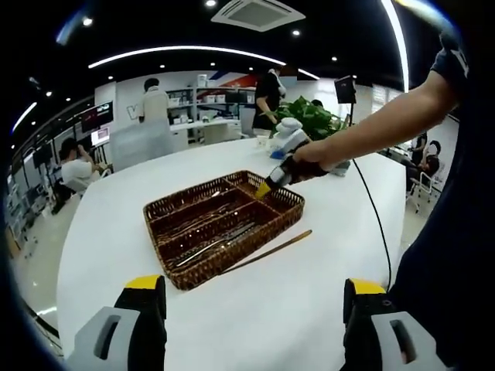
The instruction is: Arrange the knives, forks, and spoons in their matching storage slots by inserting each utensil handle-first until every utensil is classified and aligned in the correct compartment
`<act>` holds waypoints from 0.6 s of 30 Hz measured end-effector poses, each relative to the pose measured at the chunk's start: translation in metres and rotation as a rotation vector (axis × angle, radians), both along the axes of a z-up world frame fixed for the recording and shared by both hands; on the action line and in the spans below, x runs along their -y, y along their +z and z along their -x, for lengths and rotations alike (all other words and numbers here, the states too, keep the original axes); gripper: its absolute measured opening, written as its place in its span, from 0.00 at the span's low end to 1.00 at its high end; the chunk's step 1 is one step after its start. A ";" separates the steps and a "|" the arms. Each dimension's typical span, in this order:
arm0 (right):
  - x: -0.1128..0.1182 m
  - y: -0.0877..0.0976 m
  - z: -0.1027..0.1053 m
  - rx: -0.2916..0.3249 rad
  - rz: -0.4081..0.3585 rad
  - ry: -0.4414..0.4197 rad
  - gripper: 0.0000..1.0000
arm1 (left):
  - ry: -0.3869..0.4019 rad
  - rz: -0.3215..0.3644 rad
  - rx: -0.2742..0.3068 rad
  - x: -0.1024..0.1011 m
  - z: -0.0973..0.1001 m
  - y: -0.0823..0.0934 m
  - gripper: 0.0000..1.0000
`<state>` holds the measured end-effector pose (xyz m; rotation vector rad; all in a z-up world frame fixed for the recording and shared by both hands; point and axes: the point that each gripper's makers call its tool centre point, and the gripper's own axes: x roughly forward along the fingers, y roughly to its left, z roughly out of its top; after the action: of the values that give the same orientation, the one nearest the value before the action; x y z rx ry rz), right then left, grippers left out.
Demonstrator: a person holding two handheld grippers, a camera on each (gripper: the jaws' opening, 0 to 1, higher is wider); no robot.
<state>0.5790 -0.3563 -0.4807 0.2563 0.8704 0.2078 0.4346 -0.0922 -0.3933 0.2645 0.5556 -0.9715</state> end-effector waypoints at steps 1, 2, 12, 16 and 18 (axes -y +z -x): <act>0.000 0.005 0.002 0.031 -0.017 -0.005 0.30 | -0.003 0.000 -0.002 0.001 0.000 0.000 0.99; -0.001 0.012 0.004 0.070 -0.034 -0.005 0.32 | -0.005 0.002 -0.002 0.001 0.000 0.000 0.99; -0.013 0.057 0.059 0.318 -0.019 0.110 0.51 | -0.013 0.041 -0.014 0.006 -0.006 0.000 0.99; -0.018 0.062 0.080 0.357 0.048 0.182 0.57 | -0.009 0.055 -0.017 0.006 -0.012 -0.003 0.99; -0.022 0.064 0.089 0.373 0.080 0.225 0.59 | -0.012 0.052 -0.016 0.006 -0.013 -0.006 0.99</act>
<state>0.4902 -0.3338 -0.4169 0.0407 0.5334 0.4150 0.4477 -0.0978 -0.3993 0.2136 0.5431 -0.9992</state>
